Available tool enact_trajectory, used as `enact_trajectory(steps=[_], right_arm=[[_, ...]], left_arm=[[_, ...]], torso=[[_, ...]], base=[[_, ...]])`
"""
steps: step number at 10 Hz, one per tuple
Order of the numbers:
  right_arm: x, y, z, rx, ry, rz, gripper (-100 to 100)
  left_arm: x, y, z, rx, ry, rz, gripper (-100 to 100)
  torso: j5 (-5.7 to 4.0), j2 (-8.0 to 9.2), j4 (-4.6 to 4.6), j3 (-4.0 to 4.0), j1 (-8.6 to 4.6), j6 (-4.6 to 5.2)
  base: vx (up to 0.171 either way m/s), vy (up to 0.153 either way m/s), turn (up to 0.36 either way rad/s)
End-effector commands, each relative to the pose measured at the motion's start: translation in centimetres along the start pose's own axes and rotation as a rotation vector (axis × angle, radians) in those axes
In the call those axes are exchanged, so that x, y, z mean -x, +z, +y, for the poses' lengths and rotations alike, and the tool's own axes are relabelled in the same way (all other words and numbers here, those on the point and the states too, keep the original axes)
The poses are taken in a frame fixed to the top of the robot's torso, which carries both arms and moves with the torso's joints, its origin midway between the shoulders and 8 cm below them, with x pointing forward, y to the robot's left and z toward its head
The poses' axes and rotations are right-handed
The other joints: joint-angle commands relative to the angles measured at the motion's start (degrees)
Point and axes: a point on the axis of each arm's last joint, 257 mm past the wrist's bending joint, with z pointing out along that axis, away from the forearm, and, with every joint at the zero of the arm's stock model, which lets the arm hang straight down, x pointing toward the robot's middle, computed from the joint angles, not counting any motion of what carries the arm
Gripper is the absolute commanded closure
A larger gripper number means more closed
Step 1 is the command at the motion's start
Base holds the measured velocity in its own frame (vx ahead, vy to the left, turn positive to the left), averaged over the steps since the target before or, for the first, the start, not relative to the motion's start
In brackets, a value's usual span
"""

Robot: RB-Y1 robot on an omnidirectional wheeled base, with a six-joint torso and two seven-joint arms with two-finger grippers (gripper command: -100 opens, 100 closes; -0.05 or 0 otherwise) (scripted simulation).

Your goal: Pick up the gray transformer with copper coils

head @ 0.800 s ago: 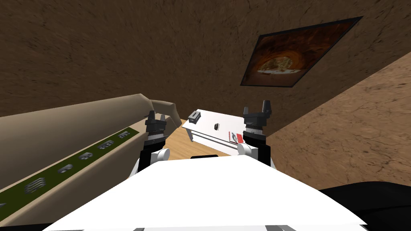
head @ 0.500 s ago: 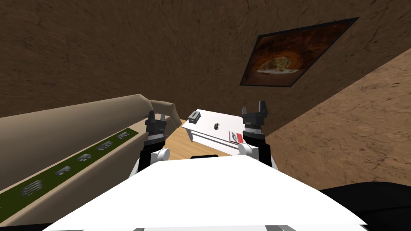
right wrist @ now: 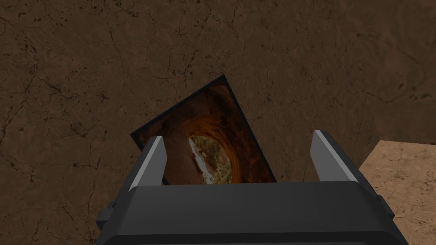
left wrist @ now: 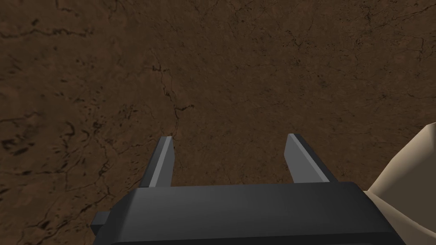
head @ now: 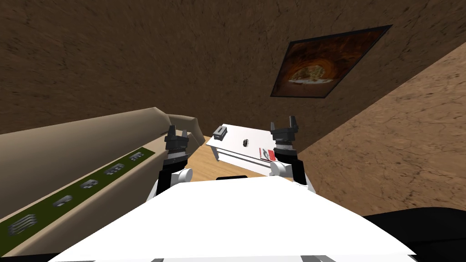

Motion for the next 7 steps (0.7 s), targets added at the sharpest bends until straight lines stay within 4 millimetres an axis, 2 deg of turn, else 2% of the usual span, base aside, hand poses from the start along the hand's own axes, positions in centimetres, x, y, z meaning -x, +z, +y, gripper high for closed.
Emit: enact_trajectory(steps=[1, 4, 5, 6, 7], right_arm=[[0.5, 0.1, -0.9, -0.013, 0.077, -0.006, -100], [1.7, 0.2, -2.7, -0.036, 0.211, -0.032, -100], [1.7, 0.2, -2.7, -0.036, 0.218, -0.032, -100], [2.4, 0.2, -3.7, -0.047, 0.289, -0.051, -100], [2.4, 0.2, -3.7, -0.047, 0.294, -0.051, -100]], left_arm=[[0.0, 0.0, 0.0, 0.000, 0.000, 0.000, 0], [0.0, 0.0, 0.0, 0.000, 0.000, 0.000, 0], [0.0, 0.0, 0.0, 0.000, 0.000, 0.000, 0], [0.0, 0.0, 0.0, 0.000, 0.000, 0.000, 0], [0.0, 0.0, 0.0, 0.000, 0.000, 0.000, 0]], torso=[[0.00, 0.00, 0.00, 0.00, 0.00, 0.00], [0.00, 0.01, 0.00, 0.00, 0.00, 0.00], [-0.01, 0.00, 0.00, 0.00, -0.01, 0.01], [-0.01, -0.01, 0.00, -0.01, -0.04, 0.00], [-0.01, -0.02, -0.01, -0.01, -0.03, 0.01]], base=[[0.005, 0.042, -0.051], [-0.004, 0.045, -0.066], [0.001, 0.032, -0.034], [0.002, 0.038, -0.071], [0.003, 0.033, -0.039]])
